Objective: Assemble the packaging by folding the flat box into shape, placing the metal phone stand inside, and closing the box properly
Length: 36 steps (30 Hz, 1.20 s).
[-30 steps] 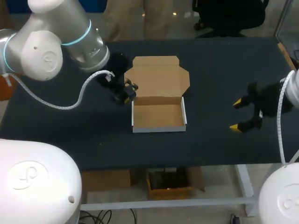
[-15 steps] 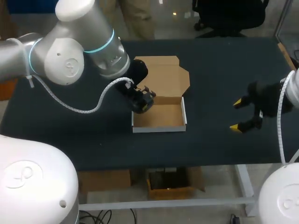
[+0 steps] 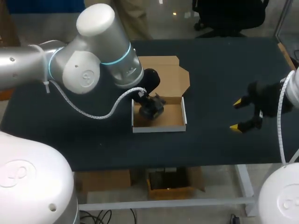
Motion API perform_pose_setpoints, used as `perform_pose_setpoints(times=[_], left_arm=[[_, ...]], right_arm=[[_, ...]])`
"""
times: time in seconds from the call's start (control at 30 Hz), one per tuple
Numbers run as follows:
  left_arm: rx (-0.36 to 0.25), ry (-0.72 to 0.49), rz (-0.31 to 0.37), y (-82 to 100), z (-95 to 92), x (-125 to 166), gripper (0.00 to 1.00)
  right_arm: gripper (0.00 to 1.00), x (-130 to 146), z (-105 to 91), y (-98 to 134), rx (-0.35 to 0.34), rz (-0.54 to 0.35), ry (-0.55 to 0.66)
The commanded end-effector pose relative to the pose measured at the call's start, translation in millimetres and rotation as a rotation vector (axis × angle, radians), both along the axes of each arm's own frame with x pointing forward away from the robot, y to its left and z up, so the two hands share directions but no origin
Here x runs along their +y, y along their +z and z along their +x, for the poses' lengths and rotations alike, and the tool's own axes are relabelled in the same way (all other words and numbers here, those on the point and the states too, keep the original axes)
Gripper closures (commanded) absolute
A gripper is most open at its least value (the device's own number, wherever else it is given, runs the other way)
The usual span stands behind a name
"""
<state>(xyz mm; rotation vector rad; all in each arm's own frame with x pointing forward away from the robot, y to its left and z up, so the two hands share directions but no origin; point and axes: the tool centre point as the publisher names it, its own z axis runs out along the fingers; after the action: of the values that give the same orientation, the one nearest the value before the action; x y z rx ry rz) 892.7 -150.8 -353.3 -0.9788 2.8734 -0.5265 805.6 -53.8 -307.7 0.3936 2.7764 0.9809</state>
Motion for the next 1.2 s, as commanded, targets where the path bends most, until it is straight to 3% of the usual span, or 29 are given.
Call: perform_pose_setpoints(times=[0.03,0.83,0.9,0.97,1.0,1.03,1.07,1.2], left_arm=[[-0.006,0.006,0.011,-12.9,4.8,-13.7,1.00],[-0.035,0.049,0.100,-50.6,34.7,-31.6,1.00],[-0.035,0.052,0.102,-51.5,36.1,-31.8,0.65],[-0.038,0.060,0.105,-51.5,37.3,-31.6,0.54],[-0.039,0.066,0.105,-51.1,37.7,-31.4,0.43],[-0.041,0.069,0.105,-50.5,38.1,-31.1,0.09],[-0.040,0.073,0.104,-49.6,38.4,-30.5,0.00],[-0.043,0.093,0.098,-43.6,35.1,-27.2,0.00]], right_arm=[[0.00,-0.8,-0.5,0.2,-0.001,0.001,0.000],[0.00,-0.8,-0.5,0.2,-0.001,0.001,0.000],[0.00,-0.8,-0.5,0.2,-0.001,0.001,0.000],[0.00,-0.8,-0.5,0.2,-0.001,0.001,0.000],[0.00,-0.8,-0.5,0.2,-0.001,0.001,0.000],[0.00,-0.8,-0.5,0.2,-0.001,0.001,0.000],[0.00,-0.8,-0.5,0.2,-0.001,0.001,0.000],[0.00,-0.8,-0.5,0.2,-0.001,0.001,0.000]])
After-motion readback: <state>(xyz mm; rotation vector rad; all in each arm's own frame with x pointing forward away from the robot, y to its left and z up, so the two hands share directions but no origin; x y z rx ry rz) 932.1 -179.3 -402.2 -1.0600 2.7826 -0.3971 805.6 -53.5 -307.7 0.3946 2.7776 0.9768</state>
